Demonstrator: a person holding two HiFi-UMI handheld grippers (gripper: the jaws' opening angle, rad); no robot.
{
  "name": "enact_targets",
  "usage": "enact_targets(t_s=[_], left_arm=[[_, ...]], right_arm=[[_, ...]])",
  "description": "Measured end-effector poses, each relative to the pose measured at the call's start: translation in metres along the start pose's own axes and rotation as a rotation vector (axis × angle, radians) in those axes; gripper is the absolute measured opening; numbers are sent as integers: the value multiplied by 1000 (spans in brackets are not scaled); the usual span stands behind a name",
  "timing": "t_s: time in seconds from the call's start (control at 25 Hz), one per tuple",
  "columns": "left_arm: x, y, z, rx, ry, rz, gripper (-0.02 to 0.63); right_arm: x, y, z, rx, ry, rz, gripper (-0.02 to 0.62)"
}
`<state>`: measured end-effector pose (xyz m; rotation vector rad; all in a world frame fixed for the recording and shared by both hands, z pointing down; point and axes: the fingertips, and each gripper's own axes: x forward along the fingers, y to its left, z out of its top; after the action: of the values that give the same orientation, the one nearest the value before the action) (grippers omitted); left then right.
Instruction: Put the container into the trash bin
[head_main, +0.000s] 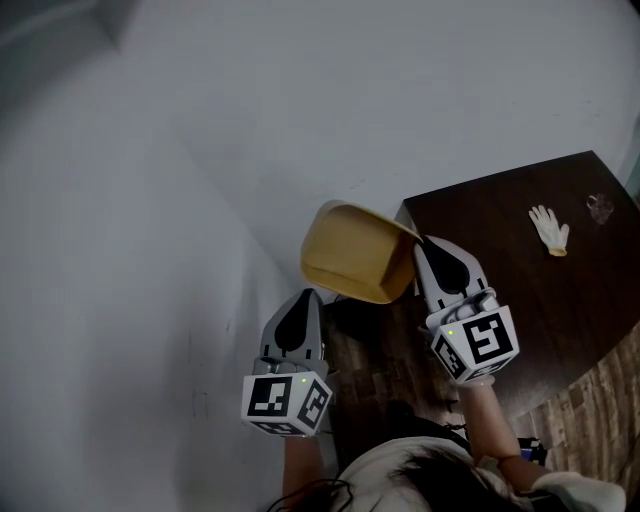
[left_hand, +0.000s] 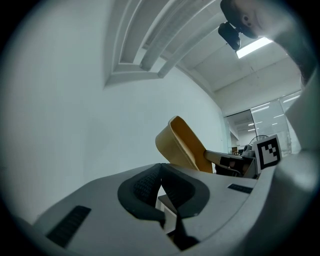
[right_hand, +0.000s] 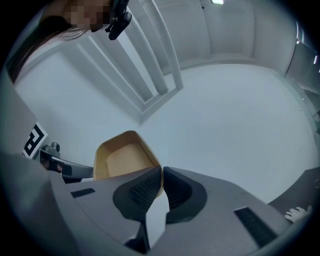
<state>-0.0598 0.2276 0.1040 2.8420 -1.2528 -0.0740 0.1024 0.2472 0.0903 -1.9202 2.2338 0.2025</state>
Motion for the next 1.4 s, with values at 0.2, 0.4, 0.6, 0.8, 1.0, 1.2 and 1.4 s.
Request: enact_targets(t_s=[0.2, 0.4, 0.6, 0.8, 1.0, 1.2, 1.4], left_arm=[[21, 14, -6, -7, 12, 20, 20], [36, 39, -14, -17, 16, 31, 20], [81, 96, -33, -59, 52, 30, 20], [143, 161, -76, -100, 60, -15, 20], [152, 171, -85, -99, 56, -14, 20], [150, 166, -81, -73, 53, -26, 20], [159, 176, -79, -83, 66, -20, 20]], right_arm=[[23, -8, -13, 8, 13, 15, 25], [53, -8, -28, 0, 25, 19, 25], [115, -10, -64, -27, 85, 1, 24], [185, -16, -124, -60, 163, -30, 23], [194, -15, -141, -72, 183, -33, 23], [188, -16, -138, -64, 188, -45, 25], [199, -17, -143, -67, 216, -57, 25]])
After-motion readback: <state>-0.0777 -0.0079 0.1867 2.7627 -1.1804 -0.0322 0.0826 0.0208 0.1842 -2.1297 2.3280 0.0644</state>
